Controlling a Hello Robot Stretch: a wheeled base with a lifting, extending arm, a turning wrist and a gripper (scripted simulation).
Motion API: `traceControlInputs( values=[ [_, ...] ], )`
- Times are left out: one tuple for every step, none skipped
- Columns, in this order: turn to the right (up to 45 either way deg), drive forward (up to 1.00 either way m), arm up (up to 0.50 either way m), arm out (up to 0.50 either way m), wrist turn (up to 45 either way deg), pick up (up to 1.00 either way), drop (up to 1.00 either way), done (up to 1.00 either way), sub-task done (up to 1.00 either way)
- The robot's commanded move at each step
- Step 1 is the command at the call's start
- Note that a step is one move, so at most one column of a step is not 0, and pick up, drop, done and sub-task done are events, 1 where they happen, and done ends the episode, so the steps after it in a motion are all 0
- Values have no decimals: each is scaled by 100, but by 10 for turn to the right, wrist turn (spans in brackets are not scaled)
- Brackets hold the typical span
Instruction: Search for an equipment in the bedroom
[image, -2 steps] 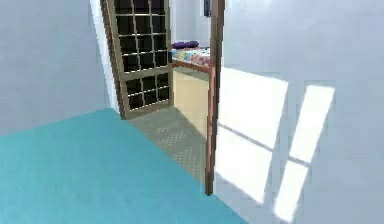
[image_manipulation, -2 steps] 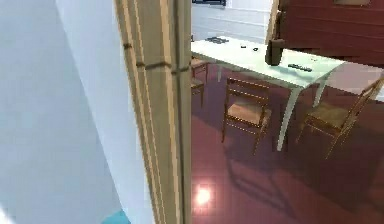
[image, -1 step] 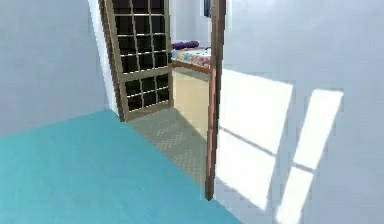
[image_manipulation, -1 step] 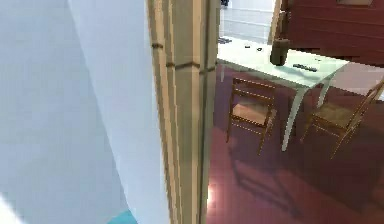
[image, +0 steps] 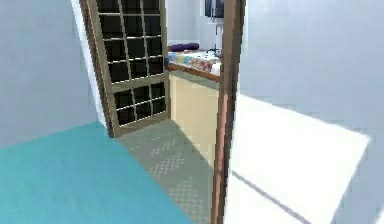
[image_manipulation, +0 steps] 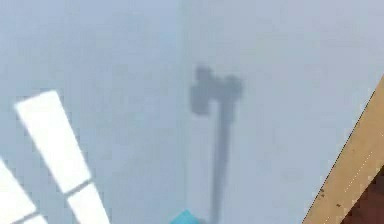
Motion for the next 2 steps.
traceControlInputs(
  values=[
    [-390, 0, 0, 0, 0, 0, 0, 0, 0],
    [0, 85, 0, 0, 0, 0, 0, 0, 0]
  ],
)
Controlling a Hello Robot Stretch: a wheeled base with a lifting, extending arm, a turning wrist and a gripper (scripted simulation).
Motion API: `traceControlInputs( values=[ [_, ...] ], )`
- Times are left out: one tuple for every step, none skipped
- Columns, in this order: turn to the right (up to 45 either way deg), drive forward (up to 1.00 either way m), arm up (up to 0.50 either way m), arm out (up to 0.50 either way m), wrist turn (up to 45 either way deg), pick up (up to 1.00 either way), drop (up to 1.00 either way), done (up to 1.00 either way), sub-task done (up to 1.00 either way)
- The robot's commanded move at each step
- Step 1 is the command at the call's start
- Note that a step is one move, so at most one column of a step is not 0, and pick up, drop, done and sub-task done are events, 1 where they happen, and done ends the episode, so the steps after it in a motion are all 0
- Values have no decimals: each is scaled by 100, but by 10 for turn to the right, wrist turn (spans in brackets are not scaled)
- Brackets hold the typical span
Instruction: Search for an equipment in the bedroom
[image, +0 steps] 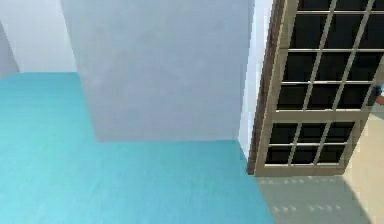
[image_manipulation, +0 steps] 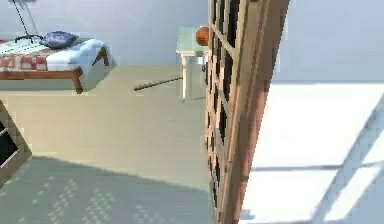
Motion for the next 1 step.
traceControlInputs(
  values=[
    [450, 0, 0, 0, 0, 0, 0, 0, 0]
  ],
)
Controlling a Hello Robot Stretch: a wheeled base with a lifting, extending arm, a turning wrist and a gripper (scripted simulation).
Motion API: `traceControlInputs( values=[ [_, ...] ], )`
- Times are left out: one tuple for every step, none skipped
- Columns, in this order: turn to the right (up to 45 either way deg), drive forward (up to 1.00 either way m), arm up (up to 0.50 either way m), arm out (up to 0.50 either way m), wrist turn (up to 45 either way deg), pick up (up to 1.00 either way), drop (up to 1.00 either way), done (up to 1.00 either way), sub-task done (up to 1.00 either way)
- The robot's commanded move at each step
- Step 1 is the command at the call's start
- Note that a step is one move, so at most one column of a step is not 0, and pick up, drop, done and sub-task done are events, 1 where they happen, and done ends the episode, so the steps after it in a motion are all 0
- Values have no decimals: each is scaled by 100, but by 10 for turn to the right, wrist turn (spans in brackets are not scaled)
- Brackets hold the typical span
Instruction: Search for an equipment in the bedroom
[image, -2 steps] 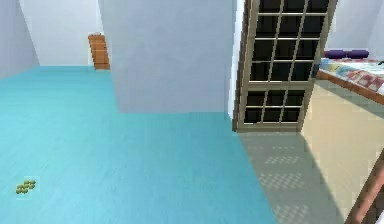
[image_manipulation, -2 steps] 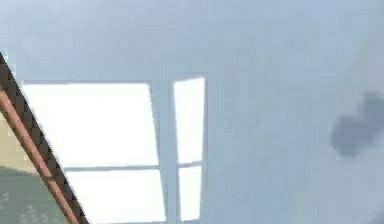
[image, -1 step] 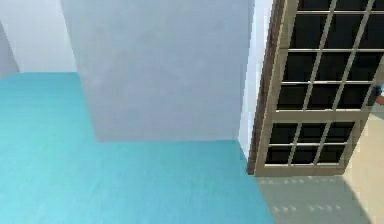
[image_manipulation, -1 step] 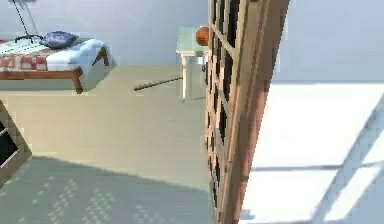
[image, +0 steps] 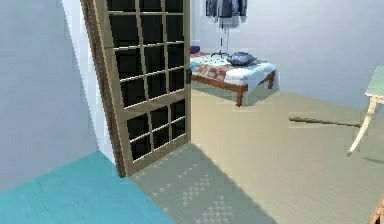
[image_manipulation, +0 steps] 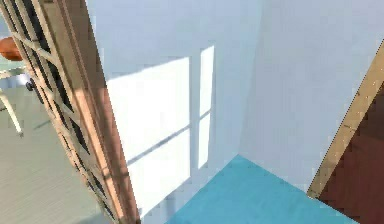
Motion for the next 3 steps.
traceControlInputs(
  values=[
    [30, 0, 0, 0, 0, 0, 0, 0, 0],
    [0, 45, 0, 0, 0, 0, 0, 0, 0],
    [420, 0, 0, 0, 0, 0, 0, 0, 0]
  ],
)
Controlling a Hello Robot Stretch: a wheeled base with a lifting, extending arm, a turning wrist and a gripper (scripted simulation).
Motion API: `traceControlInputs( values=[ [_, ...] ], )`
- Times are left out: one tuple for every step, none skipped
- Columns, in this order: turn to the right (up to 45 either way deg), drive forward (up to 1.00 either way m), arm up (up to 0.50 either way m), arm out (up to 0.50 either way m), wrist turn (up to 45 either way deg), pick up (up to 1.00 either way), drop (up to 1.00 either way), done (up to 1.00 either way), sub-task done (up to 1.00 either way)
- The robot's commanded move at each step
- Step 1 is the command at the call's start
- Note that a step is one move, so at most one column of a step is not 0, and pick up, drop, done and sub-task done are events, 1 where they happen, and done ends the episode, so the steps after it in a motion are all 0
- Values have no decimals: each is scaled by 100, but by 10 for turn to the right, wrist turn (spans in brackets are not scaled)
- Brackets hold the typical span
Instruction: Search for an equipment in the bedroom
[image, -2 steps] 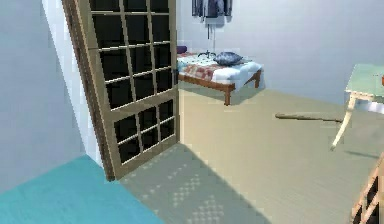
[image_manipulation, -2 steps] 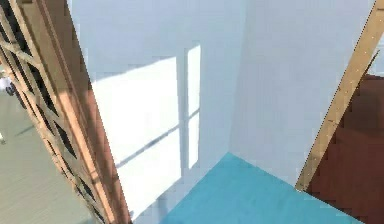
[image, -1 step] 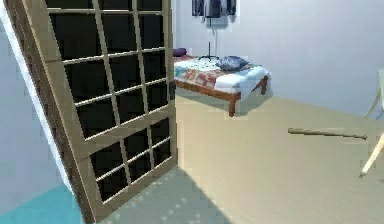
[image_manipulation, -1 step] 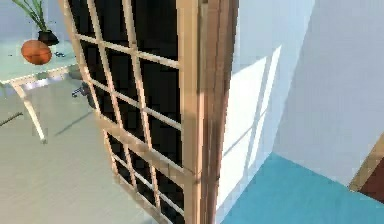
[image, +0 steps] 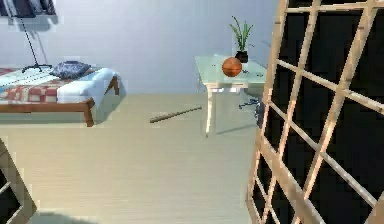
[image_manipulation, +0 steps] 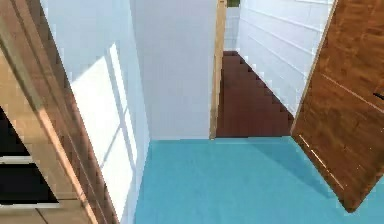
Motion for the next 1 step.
traceControlInputs(
  values=[
    [0, 100, 0, 0, 0, 0, 0, 0, 0]
  ],
)
